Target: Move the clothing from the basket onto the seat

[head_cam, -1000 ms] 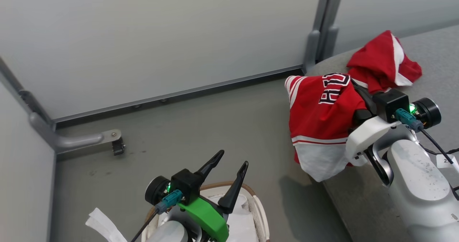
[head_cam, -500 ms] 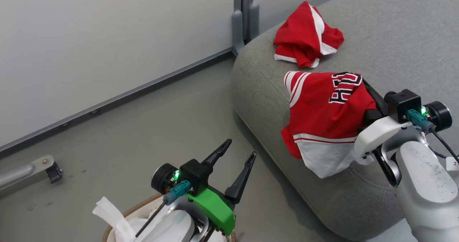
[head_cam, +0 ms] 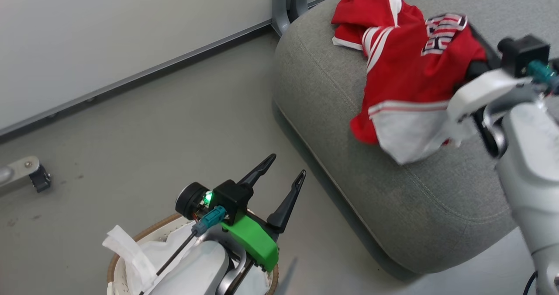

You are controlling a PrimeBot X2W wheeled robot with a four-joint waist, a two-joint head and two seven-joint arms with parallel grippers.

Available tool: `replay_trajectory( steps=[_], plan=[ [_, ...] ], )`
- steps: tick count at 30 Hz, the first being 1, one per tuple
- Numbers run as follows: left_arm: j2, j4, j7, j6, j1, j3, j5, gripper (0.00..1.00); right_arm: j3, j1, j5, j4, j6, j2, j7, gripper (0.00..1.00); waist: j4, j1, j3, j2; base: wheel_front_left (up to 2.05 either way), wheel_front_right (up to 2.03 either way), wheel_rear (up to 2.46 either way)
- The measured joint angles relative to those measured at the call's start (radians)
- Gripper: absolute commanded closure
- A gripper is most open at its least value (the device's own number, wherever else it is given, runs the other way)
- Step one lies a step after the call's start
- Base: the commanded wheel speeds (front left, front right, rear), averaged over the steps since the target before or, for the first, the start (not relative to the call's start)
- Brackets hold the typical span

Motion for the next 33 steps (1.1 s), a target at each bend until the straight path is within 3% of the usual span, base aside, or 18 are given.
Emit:
replay_trajectory(
  steps=[7, 12, 15, 19, 22, 27, 33],
  plan=[
    [0.017, -0.015, 0.0, 0.0, -0.069, -0.019, 0.014, 0.0, -0.075, -0.309, 0.018, 0.078, 0.0, -0.125, 0.061, 1.0, 0.054, 0.0001, 0.075, 0.0, 0.0, 0.0, 0.0],
    [0.022, -0.037, 0.008, -0.001, -0.124, -0.052, 0.025, 0.0, -0.13, -0.479, 0.015, 0.129, 0.0, -0.26, 0.128, 1.0, 0.11, 0.0, 0.136, 0.0, 0.0, 0.0, 0.0],
    [0.031, -0.05, 0.01, -0.001, -0.161, -0.058, 0.036, 0.0, -0.16, -0.535, -0.022, 0.158, 0.0, -0.323, 0.145, 1.0, 0.137, 0.0001, 0.184, 0.0, 0.0, 0.0, 0.0],
    [0.035, -0.063, 0.022, -0.001, -0.179, -0.079, 0.048, 0.0, -0.247, -0.55, -0.074, 0.244, 0.0, -0.358, 0.148, 1.0, 0.175, 0.0001, 0.252, 0.0, 0.0, 0.0, 0.0],
    [0.043, -0.075, 0.027, 0.002, -0.189, -0.079, 0.053, 0.0, -0.312, -0.549, -0.146, 0.302, 0.0, -0.349, 0.121, 1.0, 0.2, 0.0001, 0.302, 0.0, 0.0, 0.0, 0.0],
    [0.064, -0.089, 0.039, 0.005, -0.191, -0.083, 0.056, 0.0, -0.422, -0.501, -0.244, 0.389, 0.0, -0.242, 0.063, 1.0, 0.228, 0.0002, 0.379, 0.0, 0.0, 0.0, 0.0],
    [0.079, -0.098, 0.041, 0.016, -0.191, -0.082, 0.061, 0.0, -0.524, -0.444, -0.337, 0.447, 0.0, -0.182, 0.026, 1.0, 0.251, 0.0002, 0.441, 0.0, 0.0, 0.0, 0.0]
  ],
)
